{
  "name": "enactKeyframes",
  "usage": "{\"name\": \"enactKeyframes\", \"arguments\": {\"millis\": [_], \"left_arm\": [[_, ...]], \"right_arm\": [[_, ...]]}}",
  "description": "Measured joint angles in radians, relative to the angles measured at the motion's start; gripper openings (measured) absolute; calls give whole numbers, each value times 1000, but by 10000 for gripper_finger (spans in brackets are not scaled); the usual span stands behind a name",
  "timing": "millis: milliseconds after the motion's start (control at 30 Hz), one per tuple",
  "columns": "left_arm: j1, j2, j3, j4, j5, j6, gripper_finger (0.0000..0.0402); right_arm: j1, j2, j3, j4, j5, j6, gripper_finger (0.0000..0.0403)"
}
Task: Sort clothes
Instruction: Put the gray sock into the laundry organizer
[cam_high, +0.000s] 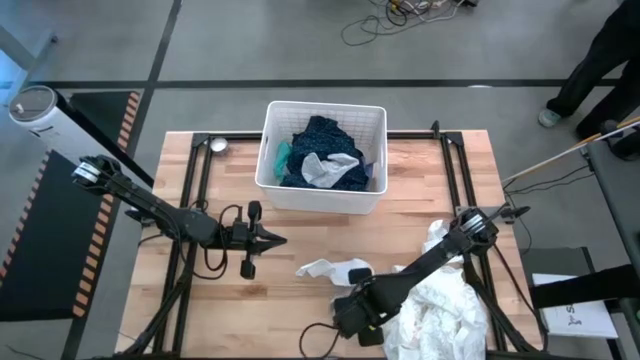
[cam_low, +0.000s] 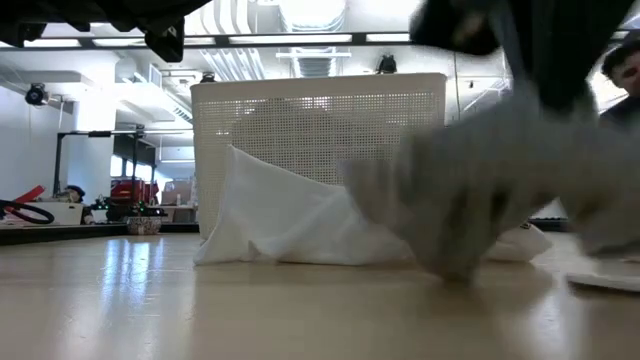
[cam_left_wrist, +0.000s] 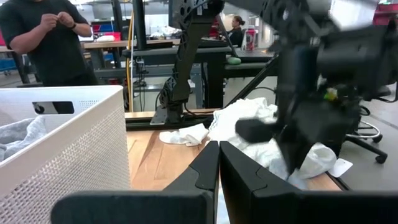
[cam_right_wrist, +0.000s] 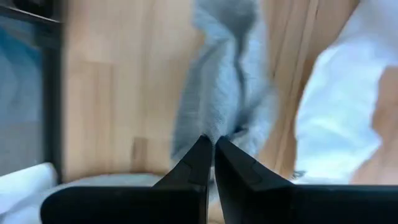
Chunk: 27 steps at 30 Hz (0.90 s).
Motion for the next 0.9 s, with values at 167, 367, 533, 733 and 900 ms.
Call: {"name": "enactKeyframes", "arguments": {"millis": [167,367,533,733,900], "left_arm": [[0,0,0,0,0,0,0],[0,0,0,1,0,0,0],[0,0,0,1,0,0,0],[0,0,0,0,0,0,0],[0,0,0,0,0,1,0]], "right_arm": [[6,-4,161,-107,93,-61,1],[-3,-6,346,-255,278,-139,0],[-30,-6,494,-323,442,-233,0],[-88,-69,534,-274,646,-375,0],[-183,-137,539,-278,763,-384,0]]}}
